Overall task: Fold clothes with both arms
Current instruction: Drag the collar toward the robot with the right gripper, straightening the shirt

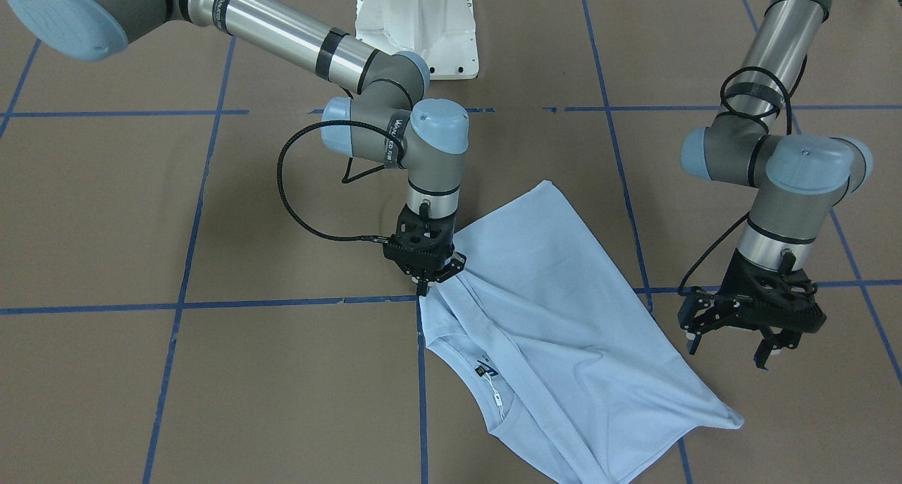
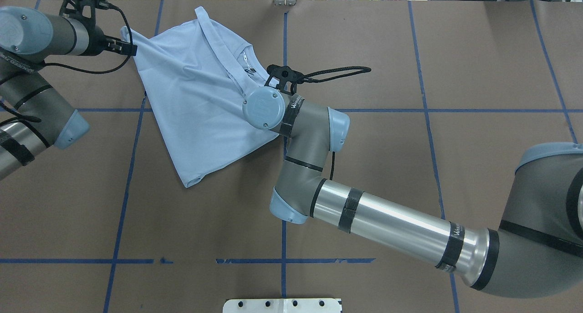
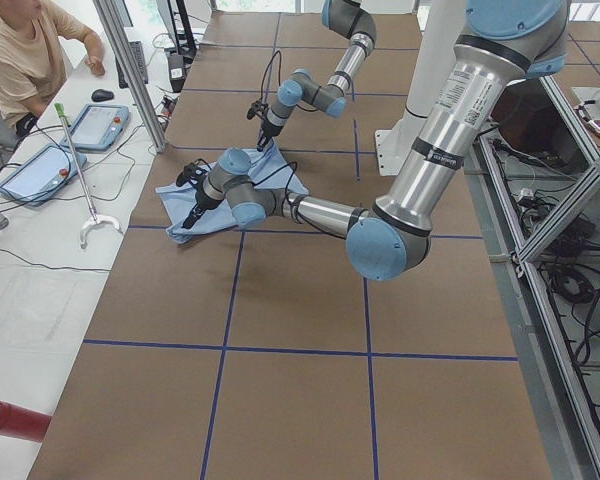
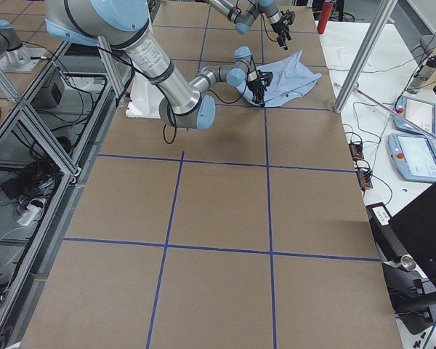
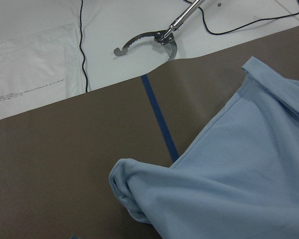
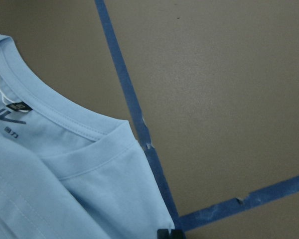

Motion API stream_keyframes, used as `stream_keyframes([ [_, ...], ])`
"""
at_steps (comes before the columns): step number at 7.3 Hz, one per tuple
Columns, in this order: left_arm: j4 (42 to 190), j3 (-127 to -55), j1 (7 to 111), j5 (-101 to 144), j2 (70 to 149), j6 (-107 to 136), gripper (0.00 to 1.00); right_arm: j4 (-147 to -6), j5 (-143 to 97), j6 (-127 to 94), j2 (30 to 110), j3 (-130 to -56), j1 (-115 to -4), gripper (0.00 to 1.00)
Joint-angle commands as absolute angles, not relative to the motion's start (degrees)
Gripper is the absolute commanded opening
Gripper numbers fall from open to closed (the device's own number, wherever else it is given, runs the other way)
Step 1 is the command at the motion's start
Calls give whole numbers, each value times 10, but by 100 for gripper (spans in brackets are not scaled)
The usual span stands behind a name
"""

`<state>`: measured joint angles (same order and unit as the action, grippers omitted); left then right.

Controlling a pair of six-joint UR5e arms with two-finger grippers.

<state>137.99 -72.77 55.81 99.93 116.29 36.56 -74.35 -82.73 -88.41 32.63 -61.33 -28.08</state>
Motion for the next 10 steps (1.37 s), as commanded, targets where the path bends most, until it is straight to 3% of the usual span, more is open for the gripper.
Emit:
stream_keyframes([
  [1, 1380, -728, 557, 999, 1164, 366, 100, -748, -848, -874, 336, -642, -300, 0],
  [2, 1380, -729, 558, 999, 1164, 366, 100, -748, -867, -872, 370, -683, -302, 0],
  [4, 1380, -729, 558, 999, 1164, 366, 100, -778, -857, -875, 504, -866, -282, 0],
  [6, 1383, -729, 557, 1000, 1164, 365, 100, -817, -763, -888, 640, -1040, -180, 0],
  [7, 1384, -729, 557, 1002, 1164, 365, 100, -819, -727, -929, 689, -1091, -132, 0],
  [10, 1384, -730, 557, 1003, 1164, 365, 100, -879, -661, -989, 687, -1119, -55, 0],
])
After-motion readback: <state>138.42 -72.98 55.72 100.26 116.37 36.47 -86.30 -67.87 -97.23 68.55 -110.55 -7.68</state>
